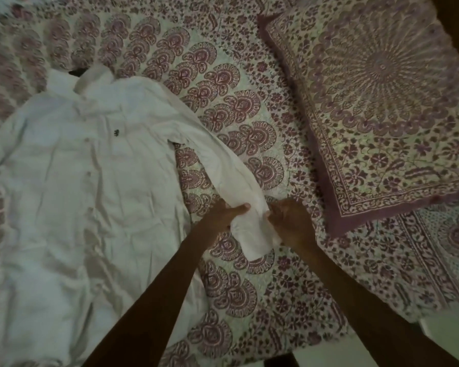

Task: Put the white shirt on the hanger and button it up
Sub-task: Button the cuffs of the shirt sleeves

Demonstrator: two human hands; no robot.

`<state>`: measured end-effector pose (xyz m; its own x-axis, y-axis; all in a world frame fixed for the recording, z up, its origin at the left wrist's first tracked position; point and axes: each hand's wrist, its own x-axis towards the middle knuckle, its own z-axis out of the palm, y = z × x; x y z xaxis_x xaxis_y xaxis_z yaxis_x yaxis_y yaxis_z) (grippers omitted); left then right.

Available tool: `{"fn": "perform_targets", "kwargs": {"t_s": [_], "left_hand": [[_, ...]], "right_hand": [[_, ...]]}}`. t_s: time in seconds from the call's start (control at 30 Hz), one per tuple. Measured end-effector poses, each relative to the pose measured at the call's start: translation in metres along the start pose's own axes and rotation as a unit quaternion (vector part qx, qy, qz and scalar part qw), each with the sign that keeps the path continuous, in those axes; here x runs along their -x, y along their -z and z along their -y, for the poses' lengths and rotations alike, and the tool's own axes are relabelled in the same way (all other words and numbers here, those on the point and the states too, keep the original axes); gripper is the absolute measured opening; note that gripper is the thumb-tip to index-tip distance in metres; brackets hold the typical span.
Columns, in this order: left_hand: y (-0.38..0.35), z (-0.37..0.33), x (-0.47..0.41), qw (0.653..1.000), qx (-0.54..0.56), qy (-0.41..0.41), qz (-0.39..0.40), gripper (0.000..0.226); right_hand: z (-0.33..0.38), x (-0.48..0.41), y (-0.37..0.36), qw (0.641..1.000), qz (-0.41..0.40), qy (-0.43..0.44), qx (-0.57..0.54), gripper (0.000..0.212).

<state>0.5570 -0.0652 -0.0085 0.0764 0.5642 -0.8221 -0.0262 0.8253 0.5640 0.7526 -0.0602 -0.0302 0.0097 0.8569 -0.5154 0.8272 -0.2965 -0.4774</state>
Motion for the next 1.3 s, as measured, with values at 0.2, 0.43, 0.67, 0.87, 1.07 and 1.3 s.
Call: {"fn": "perform_targets", "kwargs": {"t_s": [0.2,0.43,0.67,0.87,1.07,1.3], "left_hand": [[0.01,0.017,0.004,0.998,-0.037,0.049,0.014,0.039],[0.006,0.012,0.007,0.998,0.016,0.004,0.059,0.026],[0.005,0.02,0.007,0.99,-0.077,-0.055,-0.11,0.014],[0.015,-0.003,0.018,0.973,0.228,-0.007,0.014,0.054],[0.025,0.035,-0.01,0.979,-0.013,-0.035,-0.203,0.047],[0.008,0.049,0.008,0.878,-0.296,-0.205,-0.315,0.032]], "right_hand": [[0.018,0.052,-0.017,0.994,0.047,0.068,-0.079,0.078],[0.02,0.057,-0.03,0.941,-0.026,-0.076,-0.328,0.082],[0.042,0.055,0.009,0.97,-0.195,0.047,-0.139,0.028],[0.059,0.071,0.001,0.942,-0.117,0.265,0.166,0.049],[0.027,0.063,-0.023,0.975,-0.059,0.207,0.054,0.021],[0.004,0.052,-0.037,0.992,-0.056,0.115,0.009,0.036]]}}
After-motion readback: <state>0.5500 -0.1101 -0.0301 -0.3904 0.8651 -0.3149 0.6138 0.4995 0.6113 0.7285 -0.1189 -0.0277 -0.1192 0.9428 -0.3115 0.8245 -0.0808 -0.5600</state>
